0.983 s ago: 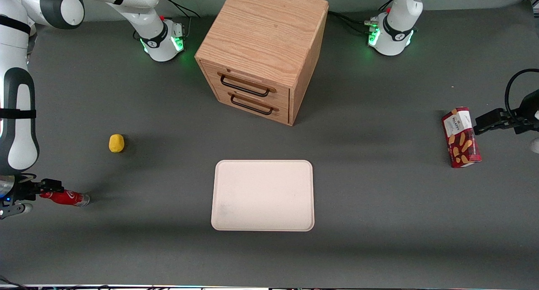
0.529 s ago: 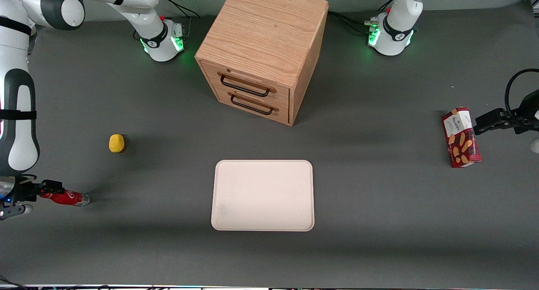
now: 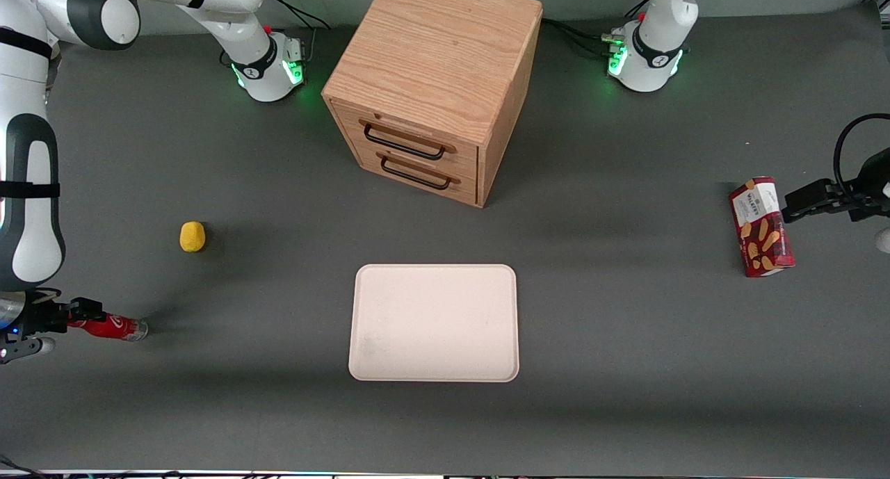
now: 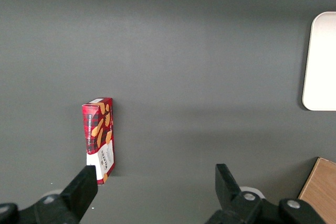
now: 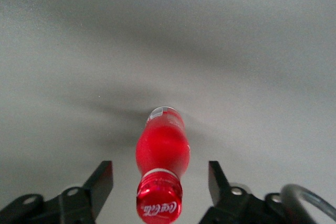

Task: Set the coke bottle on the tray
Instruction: 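Close the right gripper around the bottle's cap end, then lift the bottle and carry it toward the white tray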

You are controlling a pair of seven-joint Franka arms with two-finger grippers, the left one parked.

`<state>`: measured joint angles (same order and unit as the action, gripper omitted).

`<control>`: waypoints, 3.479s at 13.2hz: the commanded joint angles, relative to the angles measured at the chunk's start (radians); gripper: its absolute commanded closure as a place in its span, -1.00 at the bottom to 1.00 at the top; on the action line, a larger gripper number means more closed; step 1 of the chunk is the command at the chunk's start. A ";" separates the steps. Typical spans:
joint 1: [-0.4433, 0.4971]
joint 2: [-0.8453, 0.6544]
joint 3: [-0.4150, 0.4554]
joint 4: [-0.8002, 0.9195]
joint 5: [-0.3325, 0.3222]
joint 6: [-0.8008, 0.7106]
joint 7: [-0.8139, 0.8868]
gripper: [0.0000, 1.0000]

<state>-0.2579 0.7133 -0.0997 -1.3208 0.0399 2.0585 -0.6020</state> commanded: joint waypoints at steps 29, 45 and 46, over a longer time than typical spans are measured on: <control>0.230 -0.141 0.526 0.410 -0.290 -0.595 0.721 1.00; 0.414 0.193 0.595 0.390 -0.457 -0.135 0.927 1.00; 0.414 0.214 0.594 0.388 -0.462 -0.123 0.935 1.00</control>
<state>0.1477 0.8919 0.4837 -0.9469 -0.3863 1.9084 0.2921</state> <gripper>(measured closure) 0.665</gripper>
